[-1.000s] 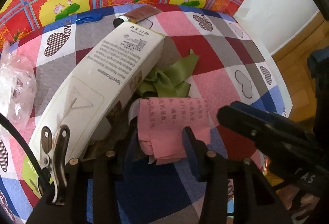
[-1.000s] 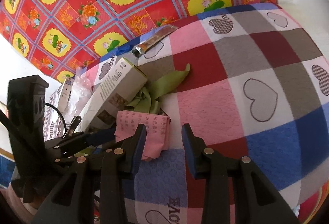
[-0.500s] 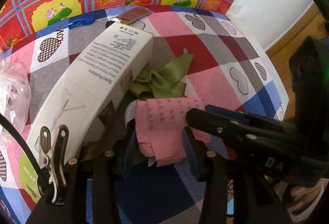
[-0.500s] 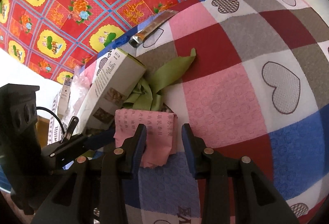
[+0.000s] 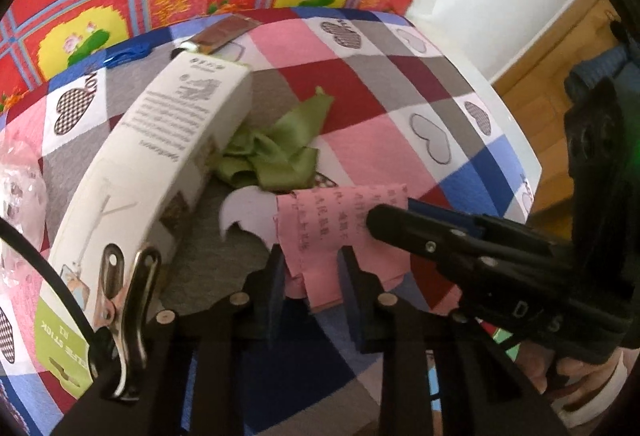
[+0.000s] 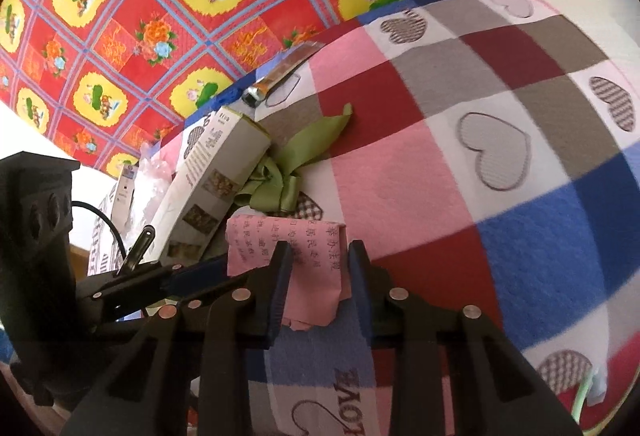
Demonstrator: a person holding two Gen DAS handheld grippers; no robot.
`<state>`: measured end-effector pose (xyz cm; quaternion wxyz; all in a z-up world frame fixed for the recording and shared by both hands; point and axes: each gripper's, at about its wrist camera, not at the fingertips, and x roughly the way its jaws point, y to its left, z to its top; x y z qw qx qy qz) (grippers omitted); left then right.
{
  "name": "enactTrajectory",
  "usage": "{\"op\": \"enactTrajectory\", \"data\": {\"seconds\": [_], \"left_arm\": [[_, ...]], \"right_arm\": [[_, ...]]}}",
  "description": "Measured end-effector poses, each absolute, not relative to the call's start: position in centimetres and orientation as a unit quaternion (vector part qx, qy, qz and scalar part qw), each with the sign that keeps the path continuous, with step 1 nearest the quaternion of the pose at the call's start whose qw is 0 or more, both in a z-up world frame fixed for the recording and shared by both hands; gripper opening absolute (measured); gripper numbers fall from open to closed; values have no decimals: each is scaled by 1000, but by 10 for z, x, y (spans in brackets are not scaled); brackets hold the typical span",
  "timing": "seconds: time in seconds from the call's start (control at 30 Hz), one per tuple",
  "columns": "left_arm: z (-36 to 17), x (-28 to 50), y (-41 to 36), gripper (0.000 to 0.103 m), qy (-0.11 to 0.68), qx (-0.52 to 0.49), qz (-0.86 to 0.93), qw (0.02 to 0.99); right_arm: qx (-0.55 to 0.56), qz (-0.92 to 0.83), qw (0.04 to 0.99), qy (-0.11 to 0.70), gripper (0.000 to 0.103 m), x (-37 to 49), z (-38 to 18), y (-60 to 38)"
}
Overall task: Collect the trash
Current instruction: 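Lift the pink paper with both grippers and carry it over the bucket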
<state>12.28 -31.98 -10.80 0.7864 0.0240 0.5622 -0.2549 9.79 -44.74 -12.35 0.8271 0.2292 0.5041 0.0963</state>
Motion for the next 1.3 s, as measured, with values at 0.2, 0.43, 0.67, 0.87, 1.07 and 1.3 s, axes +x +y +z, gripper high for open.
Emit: {"op": "enactTrajectory", "data": {"seconds": [0.2, 0.43, 0.67, 0.87, 1.07, 1.3], "left_arm": [[-100, 115, -336, 25, 556, 40, -276, 783], [-97, 98, -351, 24, 547, 54, -289, 784], [-93, 79, -362, 22, 540, 62, -283, 790], [-83, 65, -364, 19, 528, 58, -269, 803], [-73, 55, -360, 19, 518, 44, -249, 817], [-59, 43, -360, 19, 502, 38, -227, 834]], "right_arm": [[246, 70, 835, 488, 31, 78, -117, -463], [249, 55, 839, 482, 31, 56, -112, -473], [243, 57, 838, 485, 31, 43, -105, -481], [223, 75, 841, 487, 31, 37, -93, -482], [207, 97, 844, 485, 31, 34, -84, -480], [195, 121, 850, 474, 31, 29, -70, -483]]}}
